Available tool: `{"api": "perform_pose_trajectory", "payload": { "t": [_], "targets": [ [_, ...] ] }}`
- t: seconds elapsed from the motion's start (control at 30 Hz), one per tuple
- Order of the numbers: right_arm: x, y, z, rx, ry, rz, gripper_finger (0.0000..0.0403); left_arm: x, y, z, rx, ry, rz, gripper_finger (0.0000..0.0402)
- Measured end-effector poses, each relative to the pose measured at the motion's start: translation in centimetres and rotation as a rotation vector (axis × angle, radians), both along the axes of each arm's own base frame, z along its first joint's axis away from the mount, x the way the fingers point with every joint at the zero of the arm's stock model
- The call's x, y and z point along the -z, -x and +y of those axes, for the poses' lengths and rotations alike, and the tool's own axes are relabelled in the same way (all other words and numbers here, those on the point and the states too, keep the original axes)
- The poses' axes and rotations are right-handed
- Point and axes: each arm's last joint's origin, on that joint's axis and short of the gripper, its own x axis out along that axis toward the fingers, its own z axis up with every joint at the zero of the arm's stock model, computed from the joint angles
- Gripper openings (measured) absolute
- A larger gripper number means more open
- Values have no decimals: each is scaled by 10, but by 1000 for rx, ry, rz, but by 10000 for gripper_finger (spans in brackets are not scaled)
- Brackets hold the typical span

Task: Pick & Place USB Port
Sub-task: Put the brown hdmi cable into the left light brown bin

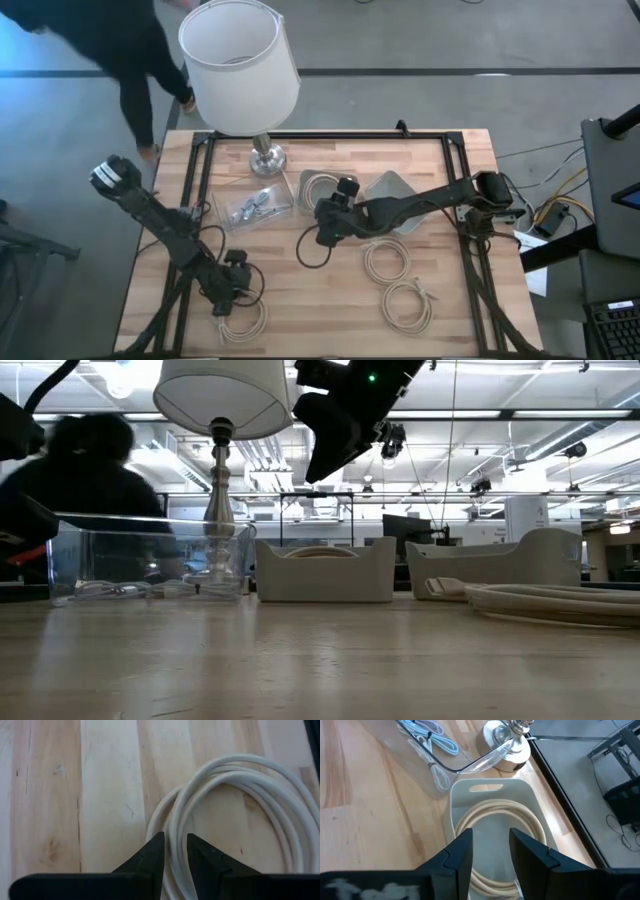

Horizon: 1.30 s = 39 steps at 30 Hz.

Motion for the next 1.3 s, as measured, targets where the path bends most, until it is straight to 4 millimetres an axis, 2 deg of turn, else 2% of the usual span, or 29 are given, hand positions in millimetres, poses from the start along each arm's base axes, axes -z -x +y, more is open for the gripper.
{"api": "perform_pose_trajectory", "payload": {
  "t": [0.2, 0.4, 0.47, 0.57, 0.73, 1.0, 1.3],
  "targets": [
    [0, 0, 1, -22, -33, 0, 112, 11, -2, -2, 5, -40, 31, 80],
    [1, -1, 4, -13, -141, -39, 105, 21, -8, -8, 6, -68, 33, 32],
    [1, -1, 4, -9, -175, -48, 104, 19, -12, -10, -15, -82, 4, 18],
    [1, -3, 6, -28, -211, -59, 101, 15, -15, -8, -90, -166, -89, 18],
    [-6, -11, 13, -115, -311, -154, 102, 4, -28, 1, -320, -332, -307, 28],
    [-10, -16, 21, -178, -354, -220, 115, -10, -57, 28, -664, -419, -478, 20],
    [-1, -13, 21, -145, -381, -209, 120, -29, -81, 43, -721, -482, -512, 23]
  ]
}}
